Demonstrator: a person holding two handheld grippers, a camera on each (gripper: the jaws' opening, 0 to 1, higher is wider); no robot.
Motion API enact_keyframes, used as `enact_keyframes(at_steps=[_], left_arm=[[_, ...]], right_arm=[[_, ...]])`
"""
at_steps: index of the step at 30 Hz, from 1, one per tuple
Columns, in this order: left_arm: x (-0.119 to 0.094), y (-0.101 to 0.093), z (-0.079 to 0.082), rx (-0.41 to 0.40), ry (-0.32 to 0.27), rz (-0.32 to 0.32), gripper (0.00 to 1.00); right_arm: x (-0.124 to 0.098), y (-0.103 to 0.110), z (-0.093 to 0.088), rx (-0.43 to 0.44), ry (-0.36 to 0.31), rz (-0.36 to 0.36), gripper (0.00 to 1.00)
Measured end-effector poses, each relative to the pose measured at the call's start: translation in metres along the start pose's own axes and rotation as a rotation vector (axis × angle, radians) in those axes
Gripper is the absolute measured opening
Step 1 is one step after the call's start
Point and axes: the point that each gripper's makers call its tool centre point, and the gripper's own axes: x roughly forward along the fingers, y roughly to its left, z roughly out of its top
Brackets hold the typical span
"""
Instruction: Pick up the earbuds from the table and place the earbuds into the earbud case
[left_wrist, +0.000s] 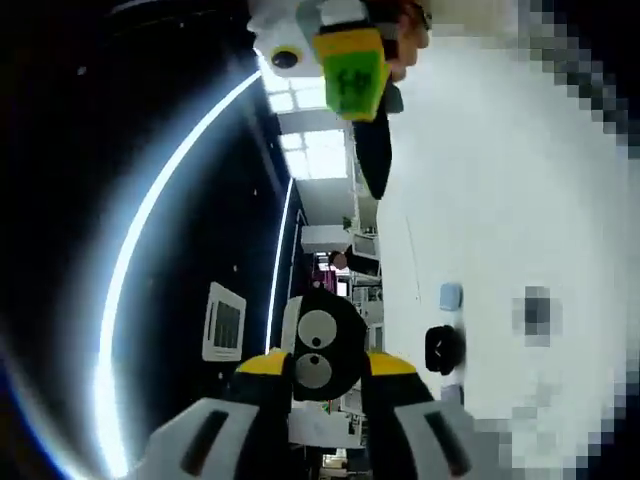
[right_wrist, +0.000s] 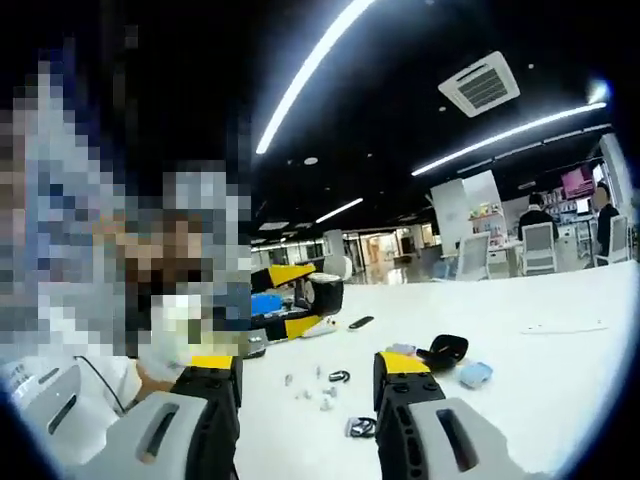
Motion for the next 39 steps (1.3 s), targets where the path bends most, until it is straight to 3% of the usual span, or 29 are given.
enact_keyframes(at_steps=[5, 7, 13, 18, 23, 29, 34, 36, 39], left_arm=[[-0.014, 0.002, 0.025, -0.007, -0.039, 0.005, 0.29], [-0.020, 0.002, 0.040, 0.015, -0.081, 0.016, 0.29], [-0.026, 0.004, 0.062, 0.021, -0.124, 0.020, 0.29], [-0.023, -0.001, 0.070, 0.017, -0.141, 0.005, 0.29], [-0.021, -0.003, 0.075, 0.020, -0.148, 0.006, 0.29], [-0.019, -0.005, 0.076, 0.044, -0.144, 0.012, 0.29], [-0.020, 0.001, 0.079, 0.072, -0.168, 0.074, 0.29], [-0.021, -0.002, 0.080, 0.109, -0.180, 0.072, 0.29], [-0.026, -0.006, 0.079, 0.095, -0.185, 0.074, 0.27]], right_arm=[[0.003, 0.002, 0.006, 0.006, -0.034, -0.005, 0.49], [0.004, 0.005, 0.005, 0.008, -0.034, 0.000, 0.48], [0.007, 0.017, 0.005, -0.037, -0.022, 0.011, 0.42], [0.006, 0.017, 0.012, -0.044, -0.049, 0.020, 0.39], [0.006, 0.017, 0.010, -0.022, -0.060, 0.048, 0.21], [0.007, 0.018, 0.009, -0.015, -0.067, 0.053, 0.21], [0.006, 0.020, 0.015, -0.050, -0.102, 0.068, 0.20], [0.006, 0.017, 0.014, -0.009, -0.106, 0.076, 0.20], [0.008, 0.013, 0.012, 0.031, -0.104, 0.083, 0.20]])
